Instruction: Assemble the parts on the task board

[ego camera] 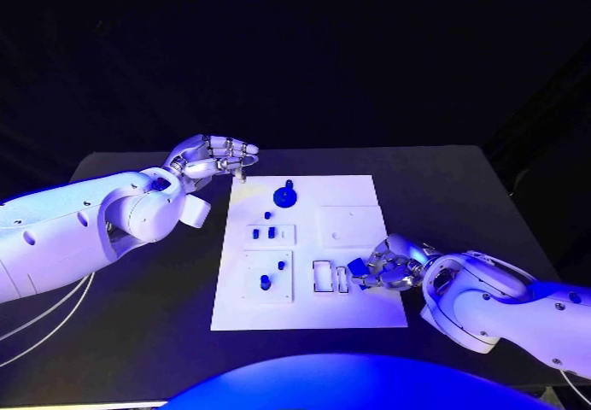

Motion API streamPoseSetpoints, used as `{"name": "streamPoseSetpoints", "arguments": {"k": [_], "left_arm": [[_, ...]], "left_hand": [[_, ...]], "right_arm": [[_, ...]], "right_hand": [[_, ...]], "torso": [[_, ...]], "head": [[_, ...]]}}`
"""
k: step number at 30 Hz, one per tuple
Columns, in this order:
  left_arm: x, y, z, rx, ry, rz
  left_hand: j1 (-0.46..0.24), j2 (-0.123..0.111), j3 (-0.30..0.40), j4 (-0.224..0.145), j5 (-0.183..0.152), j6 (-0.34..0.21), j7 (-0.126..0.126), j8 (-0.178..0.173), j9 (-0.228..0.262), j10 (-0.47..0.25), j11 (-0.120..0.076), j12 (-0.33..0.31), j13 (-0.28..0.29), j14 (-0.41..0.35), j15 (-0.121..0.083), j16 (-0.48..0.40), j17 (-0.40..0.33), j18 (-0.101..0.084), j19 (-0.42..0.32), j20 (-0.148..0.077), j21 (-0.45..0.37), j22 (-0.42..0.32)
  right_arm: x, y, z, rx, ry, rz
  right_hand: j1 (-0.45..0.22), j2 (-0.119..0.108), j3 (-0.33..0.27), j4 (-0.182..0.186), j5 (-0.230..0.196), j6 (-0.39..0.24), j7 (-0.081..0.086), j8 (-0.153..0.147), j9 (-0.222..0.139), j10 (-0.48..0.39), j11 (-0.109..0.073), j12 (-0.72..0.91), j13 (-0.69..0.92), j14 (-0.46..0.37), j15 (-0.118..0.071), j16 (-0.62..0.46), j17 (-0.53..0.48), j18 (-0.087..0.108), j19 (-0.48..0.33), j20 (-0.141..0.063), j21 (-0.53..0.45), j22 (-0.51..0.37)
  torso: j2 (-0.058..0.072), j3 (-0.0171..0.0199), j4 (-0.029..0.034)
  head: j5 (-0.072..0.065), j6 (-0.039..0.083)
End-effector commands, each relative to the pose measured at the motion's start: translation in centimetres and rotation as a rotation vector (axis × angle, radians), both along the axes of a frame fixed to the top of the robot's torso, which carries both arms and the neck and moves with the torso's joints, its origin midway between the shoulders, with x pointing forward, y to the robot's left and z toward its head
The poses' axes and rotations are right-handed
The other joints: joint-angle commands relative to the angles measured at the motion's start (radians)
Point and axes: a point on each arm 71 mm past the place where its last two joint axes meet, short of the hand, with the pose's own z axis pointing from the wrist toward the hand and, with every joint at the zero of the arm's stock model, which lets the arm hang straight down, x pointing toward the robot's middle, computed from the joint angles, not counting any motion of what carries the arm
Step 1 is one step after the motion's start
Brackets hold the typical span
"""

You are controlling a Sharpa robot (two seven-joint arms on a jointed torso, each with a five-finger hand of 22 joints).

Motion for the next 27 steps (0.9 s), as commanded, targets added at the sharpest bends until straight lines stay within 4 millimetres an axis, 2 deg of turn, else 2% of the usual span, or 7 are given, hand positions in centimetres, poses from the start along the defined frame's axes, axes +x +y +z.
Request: {"name": "streamPoseSetpoints", "arguments": {"k": [1, 7, 11, 15, 19, 27], "left_arm": [[0.0, -0.2, 0.1, -0.014, 0.003, -0.016], [-0.1, -0.3, 0.1, -0.015, 0.004, -0.018], [-0.1, -0.5, 0.1, -0.016, 0.005, -0.021], [-0.1, -0.6, 0.1, -0.017, 0.006, -0.025], [-0.1, -0.5, 0.1, -0.017, 0.006, -0.024], [-0.1, -0.5, 0.1, -0.016, 0.007, -0.022]], "left_hand": [[-0.004, 0.009, -0.007, 0.001, 0.005, -0.005, 0.003, 0.004, -0.001, -0.007, -0.003, 0.004, -0.001, -0.001, 0.003, -0.004, -0.001, 0.015, -0.005, 0.003, -0.004, -0.001], [-0.004, 0.009, -0.007, 0.001, 0.005, -0.005, 0.003, 0.004, -0.001, -0.007, -0.003, 0.004, -0.001, -0.001, 0.003, -0.004, -0.001, 0.015, -0.005, 0.003, -0.004, -0.001], [-0.005, 0.011, -0.007, 0.001, 0.005, -0.004, 0.003, 0.005, -0.001, -0.007, -0.003, 0.005, -0.002, -0.001, 0.002, -0.004, -0.001, 0.015, -0.005, 0.003, -0.006, -0.002], [-0.005, 0.011, -0.007, 0.001, 0.005, -0.004, 0.003, 0.005, -0.001, -0.007, -0.003, 0.005, -0.002, -0.001, 0.002, -0.004, -0.001, 0.015, -0.005, 0.003, -0.006, -0.002], [-0.005, 0.011, -0.007, 0.001, 0.005, -0.004, 0.003, 0.005, -0.001, -0.007, -0.003, 0.005, -0.002, -0.001, 0.002, -0.004, -0.001, 0.015, -0.005, 0.003, -0.006, -0.002], [-0.005, 0.011, -0.007, 0.001, 0.005, -0.004, 0.003, 0.005, -0.001, -0.007, -0.003, 0.005, -0.002, -0.001, 0.002, -0.004, -0.001, 0.015, -0.005, 0.003, -0.006, -0.002]], "right_arm": [[0.0, 0.3, 0.8, 0.076, 0.029, -0.047], [0.1, 1.6, 1.6, 0.11, 0.047, -0.019], [0.2, 2.6, 1.2, 0.104, 0.073, 0.01], [0.2, 3.3, 0.6, 0.096, 0.094, 0.031], [0.1, 4.1, 0.1, 0.087, 0.104, 0.047], [0.3, 4.6, -0.1, 0.062, 0.081, 0.057]], "right_hand": [[0.005, 0.021, 0.005, 0.001, 0.004, 0.011, -0.008, 0.013, 0.017, 0.054, -0.007, -0.007, 0.184, 0.098, -0.007, 0.004, 0.237, -0.014, 0.105, -0.006, 0.004, 0.264], [0.0, 0.027, 0.008, 0.002, 0.007, 0.012, -0.008, 0.013, 0.017, 0.055, -0.008, -0.007, 0.184, 0.097, -0.008, 0.003, 0.236, -0.014, 0.105, -0.007, 0.004, 0.264], [-0.003, 0.03, 0.009, 0.002, 0.007, 0.011, -0.008, 0.013, 0.017, 0.054, -0.009, -0.009, 0.183, 0.097, -0.008, 0.003, 0.234, -0.014, 0.105, -0.007, 0.004, 0.264], [-0.015, 0.03, 0.006, 0.002, -0.001, 0.011, -0.008, 0.012, 0.017, 0.054, -0.009, -0.011, 0.182, 0.097, -0.009, 0.003, 0.234, -0.014, 0.105, -0.008, 0.004, 0.264], [-0.031, 0.03, 0.002, 0.002, -0.008, 0.012, -0.008, 0.013, 0.018, 0.053, -0.008, -0.014, 0.18, 0.097, -0.008, 0.003, 0.235, -0.014, 0.105, -0.008, 0.004, 0.264], [-0.065, 0.027, -0.013, 0.002, -0.04, 0.014, -0.009, 0.016, 0.021, 0.054, -0.009, -0.015, 0.181, 0.097, -0.009, 0.003, 0.236, -0.014, 0.105, -0.008, 0.004, 0.264]], "torso": [[0.0, -0.0009, 0.0011], [0.001, -0.0009, 0.0008], [0.001, -0.002, 0.0009], [0.001, -0.0011, 0.0027], [0.001, -0.0008, 0.0016], [0.002, -0.0008, 0.001]], "head": [[-0.007, 0.003], [-0.01, 0.003], [-0.008, 0.002], [-0.006, 0.001], [-0.002, -0.001], [0.001, -0.003]]}}
